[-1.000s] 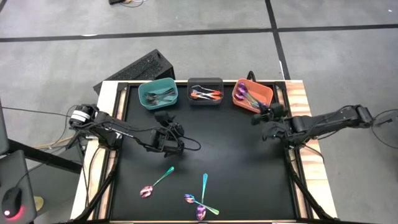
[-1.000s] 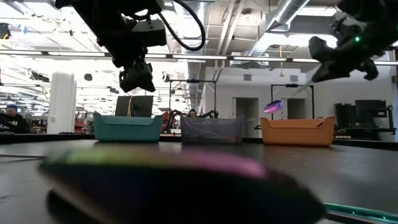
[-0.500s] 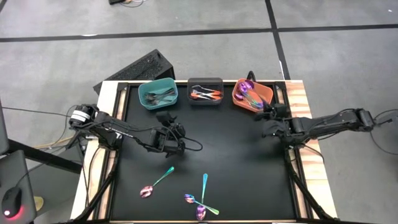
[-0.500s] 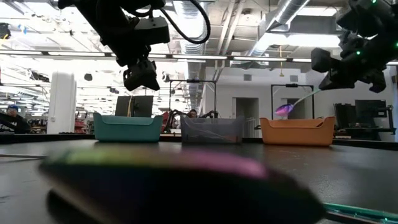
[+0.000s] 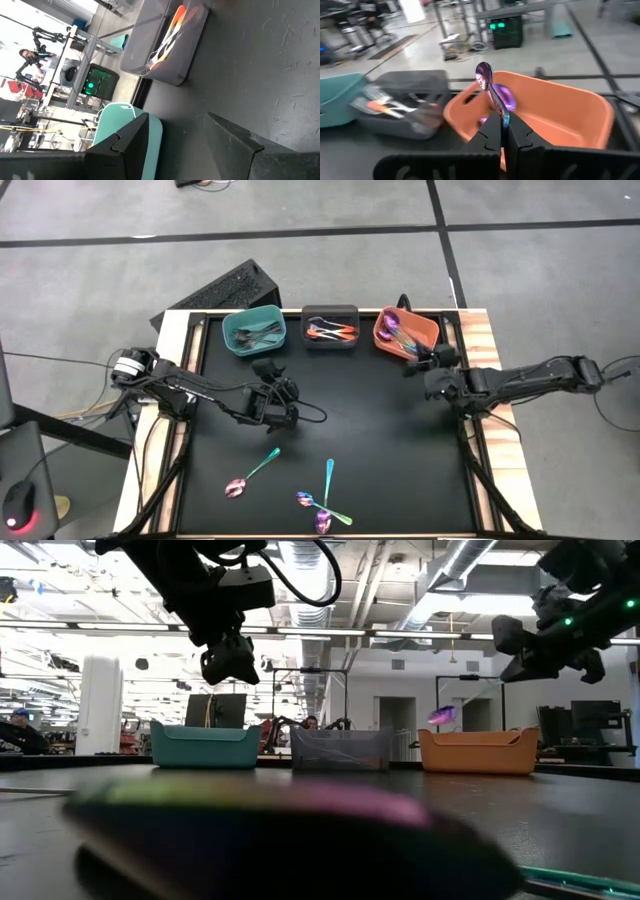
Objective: Sort silverware by color (type)
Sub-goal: Put the blue spoon into the orange bin
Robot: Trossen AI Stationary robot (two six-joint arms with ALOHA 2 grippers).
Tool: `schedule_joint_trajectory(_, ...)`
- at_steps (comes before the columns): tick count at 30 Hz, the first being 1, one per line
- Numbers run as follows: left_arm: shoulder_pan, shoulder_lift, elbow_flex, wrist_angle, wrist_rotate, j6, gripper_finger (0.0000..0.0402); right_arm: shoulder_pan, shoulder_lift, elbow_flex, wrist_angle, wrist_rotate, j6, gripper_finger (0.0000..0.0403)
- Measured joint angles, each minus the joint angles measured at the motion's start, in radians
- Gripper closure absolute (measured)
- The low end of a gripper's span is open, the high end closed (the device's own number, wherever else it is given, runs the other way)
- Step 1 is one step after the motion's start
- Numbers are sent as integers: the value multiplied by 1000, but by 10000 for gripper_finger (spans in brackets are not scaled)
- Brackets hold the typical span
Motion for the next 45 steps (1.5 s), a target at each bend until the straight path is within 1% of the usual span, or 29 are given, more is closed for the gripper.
schedule_joint_trajectory(4, 2, 0, 0, 2, 0, 5, 219, 23, -10, 0, 139, -38, -166, 393)
schedule_joint_trajectory(8, 3, 0, 0, 2, 0, 5, 219, 6, -63, 0, 229, -112, -326, 393)
schedule_joint_trajectory(11, 3, 0, 0, 1, 14, 5, 219, -27, -133, -23, 331, -197, -466, 393)
schedule_joint_trajectory(14, 3, 0, 0, -1, 29, 5, 219, -75, -225, -81, 446, -315, -588, 393)
schedule_joint_trajectory(17, 3, 0, 0, -4, 31, -2, 219, -132, -329, -164, 555, -412, -646, 393)
schedule_joint_trajectory(18, 3, 0, 0, -6, 30, -4, 219, -150, -368, -192, 563, -433, -653, 393)
schedule_joint_trajectory(20, 3, 0, 0, -8, 30, -6, 219, -182, -444, -246, 560, -461, -657, 393)
schedule_joint_trajectory(23, 3, 0, -1, -9, 31, -7, 219, -211, -541, -315, 544, -466, -646, 394)
schedule_joint_trajectory(27, 3, 0, -1, -8, 39, -8, 219, -237, -629, -315, 374, -462, -621, 394)
schedule_joint_trajectory(29, 3, 0, -1, -7, 50, -8, 219, -249, -653, -314, 353, -457, -621, 394)
schedule_joint_trajectory(38, 3, 0, -1, -2, 54, -18, 219, -306, -624, -313, 339, -446, -608, 394)
schedule_joint_trajectory(40, 3, 0, -1, -2, 54, -17, 219, -323, -607, -290, 273, -444, -609, 395)
schedule_joint_trajectory(45, 4, 0, -1, 2, 53, 6, 219, -372, -555, -191, 14, -456, -552, 395)
